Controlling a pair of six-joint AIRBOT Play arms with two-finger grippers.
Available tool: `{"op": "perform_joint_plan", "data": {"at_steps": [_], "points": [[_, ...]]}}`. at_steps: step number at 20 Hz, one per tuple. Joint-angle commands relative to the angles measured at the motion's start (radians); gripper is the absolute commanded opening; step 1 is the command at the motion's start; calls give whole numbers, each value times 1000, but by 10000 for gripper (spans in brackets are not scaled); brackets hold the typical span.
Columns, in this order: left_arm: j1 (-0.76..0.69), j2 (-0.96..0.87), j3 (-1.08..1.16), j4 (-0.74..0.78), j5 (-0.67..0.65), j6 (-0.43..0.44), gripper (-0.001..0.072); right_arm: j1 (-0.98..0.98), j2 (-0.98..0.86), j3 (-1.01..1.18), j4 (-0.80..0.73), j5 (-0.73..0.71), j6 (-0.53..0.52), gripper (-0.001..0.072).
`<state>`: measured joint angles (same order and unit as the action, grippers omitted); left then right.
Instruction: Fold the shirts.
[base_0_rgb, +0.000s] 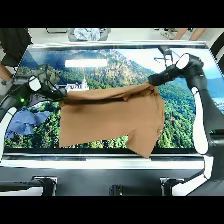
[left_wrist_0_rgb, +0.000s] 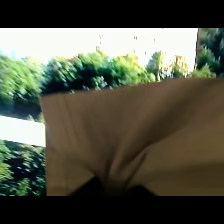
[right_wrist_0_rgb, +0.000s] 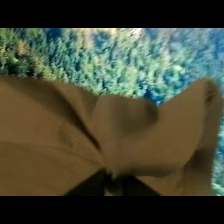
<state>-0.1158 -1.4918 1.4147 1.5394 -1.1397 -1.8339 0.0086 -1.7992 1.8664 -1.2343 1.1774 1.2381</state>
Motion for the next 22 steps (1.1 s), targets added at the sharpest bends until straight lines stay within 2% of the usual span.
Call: {"op": "perform_joint_plan", "data": {"at_steps": [1,2,3,4,6,7,8,10,12,16,18,22], "points": [[41,-47,41,-96,-140,145,700,-39,-31,29,92,67,-93,699],[69,-38,57,-96,-232,214,720,-76,-8,40,78,132,-166,717],[101,-19,51,-96,-294,267,720,-125,16,42,42,209,-188,716],[143,8,25,-102,-331,272,720,-176,31,42,3,307,-188,690],[225,92,-108,-188,-332,290,710,-289,37,29,-39,527,-204,616],[264,143,-216,-256,-317,321,707,-333,49,-8,-26,583,-203,615],[293,192,-335,-310,-283,357,677,-367,75,-69,-11,582,-207,615],[337,273,-571,-388,-205,410,669,-403,149,-233,-8,520,-224,625],[360,309,-714,-461,-124,476,664,-405,185,-334,-12,478,-238,631],[361,289,-796,-468,-34,486,659,-402,187,-375,10,489,-250,631],[362,284,-797,-478,-14,501,597,-402,187,-375,8,492,-252,631],[353,274,-799,-505,6,499,594,-402,187,-391,6,489,-257,630]]}}
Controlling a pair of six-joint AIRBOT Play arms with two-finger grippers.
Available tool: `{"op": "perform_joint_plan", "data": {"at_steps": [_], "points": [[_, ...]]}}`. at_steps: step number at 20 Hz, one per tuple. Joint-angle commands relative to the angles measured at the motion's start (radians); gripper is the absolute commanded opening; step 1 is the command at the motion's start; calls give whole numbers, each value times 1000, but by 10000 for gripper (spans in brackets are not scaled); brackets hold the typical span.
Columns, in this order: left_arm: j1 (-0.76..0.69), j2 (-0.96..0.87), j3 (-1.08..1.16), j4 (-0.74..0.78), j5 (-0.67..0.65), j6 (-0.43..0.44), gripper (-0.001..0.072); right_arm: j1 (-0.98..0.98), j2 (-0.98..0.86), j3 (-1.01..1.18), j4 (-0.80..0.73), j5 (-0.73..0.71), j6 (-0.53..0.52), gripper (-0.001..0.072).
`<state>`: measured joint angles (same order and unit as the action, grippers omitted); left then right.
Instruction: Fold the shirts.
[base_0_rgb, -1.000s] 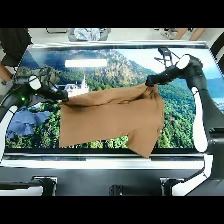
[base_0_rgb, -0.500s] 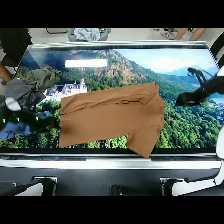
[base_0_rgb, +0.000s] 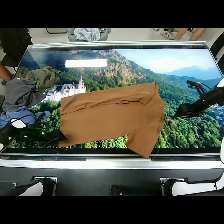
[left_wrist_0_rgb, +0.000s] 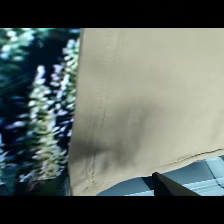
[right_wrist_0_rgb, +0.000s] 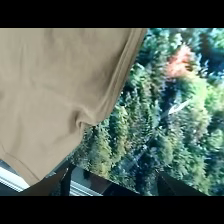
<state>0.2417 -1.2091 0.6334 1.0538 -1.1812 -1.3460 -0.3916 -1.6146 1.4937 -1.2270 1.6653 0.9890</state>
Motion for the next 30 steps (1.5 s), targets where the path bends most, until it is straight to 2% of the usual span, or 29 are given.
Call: {"op": "perform_joint_plan", "data": {"at_steps": [1,2,3,4,5,6,7,12,16,17,18,19,20,22,24,26,28,30], "points": [[-14,-14,-18,-35,57,11,592,-2,2,-39,-2,-2,-11,630],[-29,-21,-18,-43,63,10,562,-2,2,-64,0,-6,-15,630],[-45,-27,-18,-41,68,0,349,-2,2,-95,5,-11,-26,630],[-59,-33,-18,-42,73,0,225,-2,2,-126,16,-26,-27,630],[-73,-36,-18,-41,82,-15,185,-2,2,-151,29,-46,-37,633],[-77,-35,-18,-42,90,-24,77,-2,2,-175,46,-74,-36,641],[-77,-32,-16,-42,91,-23,27,-2,2,-199,71,-102,-36,641],[-75,19,-15,-41,95,-6,26,1,1,-318,216,-288,-39,618],[-75,78,-15,-41,95,-3,26,76,-31,-359,198,-357,-37,607],[-75,87,-15,-41,95,-3,25,100,-48,-359,182,-369,-14,553],[-75,98,-15,-41,96,-3,26,118,-56,-359,179,-384,4,403],[-74,108,-13,-41,100,-3,26,131,-56,-359,180,-390,16,198],[-73,119,2,-40,98,9,26,137,-51,-352,187,-392,17,43],[-73,159,89,-15,84,31,23,132,-6,-296,195,-336,-46,40],[-74,259,258,57,82,29,22,122,115,-177,190,-318,-140,40],[-73,373,496,150,91,-26,23,115,294,4,186,-324,-237,40],[-73,474,778,243,142,-100,23,115,501,195,107,-397,-252,41],[-74,540,996,259,204,-113,24,115,708,324,-8,-542,-253,39]]}}
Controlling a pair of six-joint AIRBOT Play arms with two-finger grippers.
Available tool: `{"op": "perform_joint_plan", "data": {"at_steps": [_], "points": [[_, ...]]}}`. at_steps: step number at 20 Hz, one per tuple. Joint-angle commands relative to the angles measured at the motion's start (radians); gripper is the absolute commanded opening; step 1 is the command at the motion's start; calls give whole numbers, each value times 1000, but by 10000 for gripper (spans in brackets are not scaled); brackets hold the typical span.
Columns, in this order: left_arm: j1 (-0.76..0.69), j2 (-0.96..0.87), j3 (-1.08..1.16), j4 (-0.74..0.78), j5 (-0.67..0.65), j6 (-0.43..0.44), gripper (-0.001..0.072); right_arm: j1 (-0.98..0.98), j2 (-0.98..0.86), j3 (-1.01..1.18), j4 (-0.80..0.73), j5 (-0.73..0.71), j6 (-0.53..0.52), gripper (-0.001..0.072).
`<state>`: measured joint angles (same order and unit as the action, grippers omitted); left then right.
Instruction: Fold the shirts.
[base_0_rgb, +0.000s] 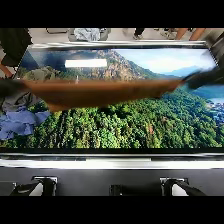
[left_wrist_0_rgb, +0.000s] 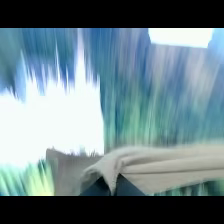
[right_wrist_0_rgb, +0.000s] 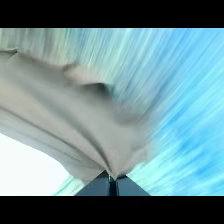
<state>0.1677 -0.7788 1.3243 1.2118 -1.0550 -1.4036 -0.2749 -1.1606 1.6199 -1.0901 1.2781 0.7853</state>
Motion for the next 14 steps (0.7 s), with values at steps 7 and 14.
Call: {"op": "perform_joint_plan", "data": {"at_steps": [7,14], "points": [[0,208,502,5,76,-55,24,-2,580,232,-341,-143,28,39],[0,162,509,30,-54,-55,24,-2,529,261,-386,-70,76,39]]}}
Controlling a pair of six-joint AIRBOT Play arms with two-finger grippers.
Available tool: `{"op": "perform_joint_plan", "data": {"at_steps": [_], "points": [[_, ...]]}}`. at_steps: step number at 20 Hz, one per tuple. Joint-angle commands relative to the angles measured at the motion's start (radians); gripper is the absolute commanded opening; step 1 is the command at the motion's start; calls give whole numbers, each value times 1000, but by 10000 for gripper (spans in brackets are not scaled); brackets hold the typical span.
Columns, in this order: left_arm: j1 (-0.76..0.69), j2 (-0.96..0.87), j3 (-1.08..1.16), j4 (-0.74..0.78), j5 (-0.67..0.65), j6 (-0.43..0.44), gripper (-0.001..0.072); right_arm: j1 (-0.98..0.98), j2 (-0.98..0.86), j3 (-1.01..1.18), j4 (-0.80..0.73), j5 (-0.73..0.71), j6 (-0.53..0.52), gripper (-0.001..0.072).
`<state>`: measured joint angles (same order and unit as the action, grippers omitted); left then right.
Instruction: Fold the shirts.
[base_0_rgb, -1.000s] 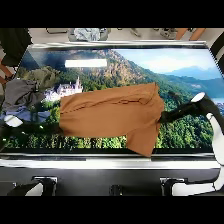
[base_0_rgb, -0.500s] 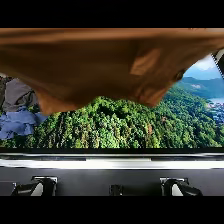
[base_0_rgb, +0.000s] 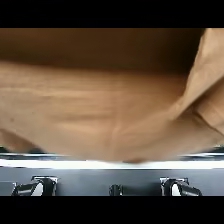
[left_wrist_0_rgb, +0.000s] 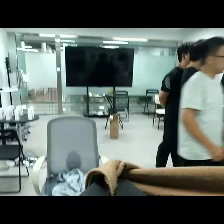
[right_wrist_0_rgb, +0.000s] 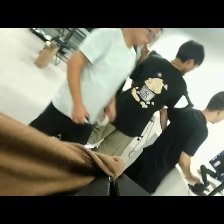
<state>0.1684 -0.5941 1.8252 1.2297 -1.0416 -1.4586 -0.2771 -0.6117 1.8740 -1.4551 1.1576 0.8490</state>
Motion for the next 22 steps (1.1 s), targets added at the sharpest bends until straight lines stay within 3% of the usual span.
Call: {"op": "perform_joint_plan", "data": {"at_steps": [1,4,7,11,15,18,20,22], "points": [[0,-48,-2,12,-120,0,24,0,-59,7,-11,116,13,39],[0,-159,-115,12,-299,0,24,0,-255,1,46,386,13,39],[0,-296,-372,12,-300,46,24,10,-527,-86,133,504,50,39],[-2,-573,-637,6,-90,98,24,124,-891,-219,129,319,121,39],[-2,-891,-548,-42,39,98,24,206,-1109,-219,193,-34,156,41],[-2,-1044,-423,-78,70,98,24,204,-1163,-219,206,-219,257,41],[-2,-1106,-352,-78,71,103,25,204,-1170,-219,199,-270,251,41],[0,-1112,-312,-77,45,137,25,203,-1164,-202,189,-216,196,42]]}}
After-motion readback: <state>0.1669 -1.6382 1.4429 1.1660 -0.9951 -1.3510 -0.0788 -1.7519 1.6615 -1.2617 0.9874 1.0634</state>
